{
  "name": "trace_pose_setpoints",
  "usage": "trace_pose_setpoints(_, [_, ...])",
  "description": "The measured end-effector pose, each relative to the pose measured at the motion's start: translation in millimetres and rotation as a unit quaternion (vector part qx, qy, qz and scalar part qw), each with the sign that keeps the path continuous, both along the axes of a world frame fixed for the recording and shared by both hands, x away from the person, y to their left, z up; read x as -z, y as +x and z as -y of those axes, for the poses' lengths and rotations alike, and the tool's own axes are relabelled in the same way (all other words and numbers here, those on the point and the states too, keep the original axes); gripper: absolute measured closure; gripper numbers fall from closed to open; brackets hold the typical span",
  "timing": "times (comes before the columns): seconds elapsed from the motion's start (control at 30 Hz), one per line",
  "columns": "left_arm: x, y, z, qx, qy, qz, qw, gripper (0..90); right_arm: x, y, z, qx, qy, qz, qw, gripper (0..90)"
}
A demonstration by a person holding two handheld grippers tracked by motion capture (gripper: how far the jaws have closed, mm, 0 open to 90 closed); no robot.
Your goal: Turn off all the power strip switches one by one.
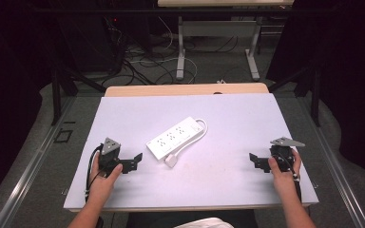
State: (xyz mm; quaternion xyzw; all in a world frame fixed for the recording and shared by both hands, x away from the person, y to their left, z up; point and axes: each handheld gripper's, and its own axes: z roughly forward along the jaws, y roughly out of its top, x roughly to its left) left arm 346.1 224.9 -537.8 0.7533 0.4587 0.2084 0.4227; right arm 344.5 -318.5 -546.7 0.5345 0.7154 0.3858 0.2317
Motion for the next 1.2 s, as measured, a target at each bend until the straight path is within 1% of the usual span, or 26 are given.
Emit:
trace_pose_setpoints(0.17, [0.1, 0.4, -0.2, 0.001, 0.0, 0.0, 1.0, 0.6, 6.4, 2.6, 5.7, 0.011, 0.003, -0.009, 0.9999, 0.0])
trace_pose_setpoints(0.2, [0.1, 0.5, -0.3, 0.001, 0.0, -0.001, 1.0, 0.6, 7.0, 3.2, 5.6, 0.016, 0.002, -0.01, 0.9998, 0.0])
trace_pose_setpoints(0.27, [0.2, 0.7, -0.5, 0.001, 0.001, -0.001, 1.0, 0.6, 7.5, 3.6, 7.1, 0.017, -0.002, -0.01, 0.9998, 0.0])
trace_pose_setpoints(0.3, [0.2, 0.7, -0.5, 0.001, 0.001, -0.001, 1.0, 0.6, 7.5, 3.5, 7.2, 0.017, 0.0, -0.012, 0.9998, 0.0])
trace_pose_setpoints(0.33, [0.8, 0.9, -0.1, -0.002, -0.001, 0.003, 1.0, 0.6, 7.6, 3.6, 7.2, 0.018, 0.001, -0.012, 0.9998, 0.0])
trace_pose_setpoints(0.37, [0.3, 0.8, -0.5, 0.0, 0.0, -0.001, 1.0, 0.6, 8.0, 3.7, 7.4, 0.02, -0.001, -0.01, 0.9998, 0.0])
trace_pose_setpoints(0.4, [0.3, 0.9, -0.6, 0.0, 0.0, -0.001, 1.0, 0.6, 8.5, 4.0, 7.7, 0.016, 0.001, -0.011, 0.9998, 0.0])
trace_pose_setpoints(0.47, [0.1, 1.0, -0.7, 0.0, 0.0, 0.0, 1.0, 0.6, 9.8, 4.5, 8.1, 0.017, -0.004, -0.011, 0.9998, 0.0])
trace_pose_setpoints(0.5, [0.1, 0.9, -0.7, 0.0, 0.0, 0.0, 1.0, 0.6, 9.7, 4.5, 7.8, 0.019, -0.001, -0.014, 0.9997, 0.0])
trace_pose_setpoints(0.63, [-0.1, 0.6, -0.7, 0.0, 0.0, 0.0, 1.0, 0.6, 9.7, 4.4, 8.5, 0.017, -0.001, -0.014, 0.9998, 0.0])
trace_pose_setpoints(0.67, [0.5, 0.8, -0.2, -0.003, -0.001, 0.004, 1.0, 0.6, 9.9, 4.4, 8.6, 0.016, 0.0, -0.014, 0.9998, 0.0])
trace_pose_setpoints(0.77, [0.5, 1.0, -0.4, -0.002, -0.001, 0.003, 1.0, 0.6, 10.2, 4.6, 8.4, 0.016, 0.0, -0.015, 0.9998, 0.0])
trace_pose_setpoints(0.8, [0.0, 0.9, -0.8, 0.0, 0.0, 0.0, 1.0, 0.6, 10.4, 4.7, 7.7, 0.018, 0.001, -0.016, 0.9997, 0.0])
trace_pose_setpoints(0.87, [0.0, 1.1, -0.9, 0.0, -0.001, 0.0, 1.0, 0.6, 11.3, 4.9, 7.7, 0.014, -0.002, -0.018, 0.9997, 0.0])
trace_pose_setpoints(0.9, [0.3, 0.9, -0.4, -0.001, -0.006, -0.002, 1.0, 0.6, 11.7, 5.2, 6.9, 0.014, -0.002, -0.018, 0.9997, 0.0])
trace_pose_setpoints(0.93, [0.2, 1.0, -0.6, -0.001, -0.005, -0.002, 1.0, 0.6, 11.9, 5.3, 5.7, 0.018, -0.001, -0.019, 0.9997, 0.0])
trace_pose_setpoints(1.07, [0.3, 0.9, -0.7, 0.0, -0.005, -0.003, 1.0, 0.6, 11.7, 5.8, 5.0, 0.011, -0.003, -0.017, 0.9998, 0.0])
trace_pose_setpoints(1.2, [0.1, 0.9, -0.8, 0.001, -0.001, -0.001, 1.0, 0.6, 12.2, 6.2, 4.2, 0.012, -0.002, -0.018, 0.9998, 0.0])
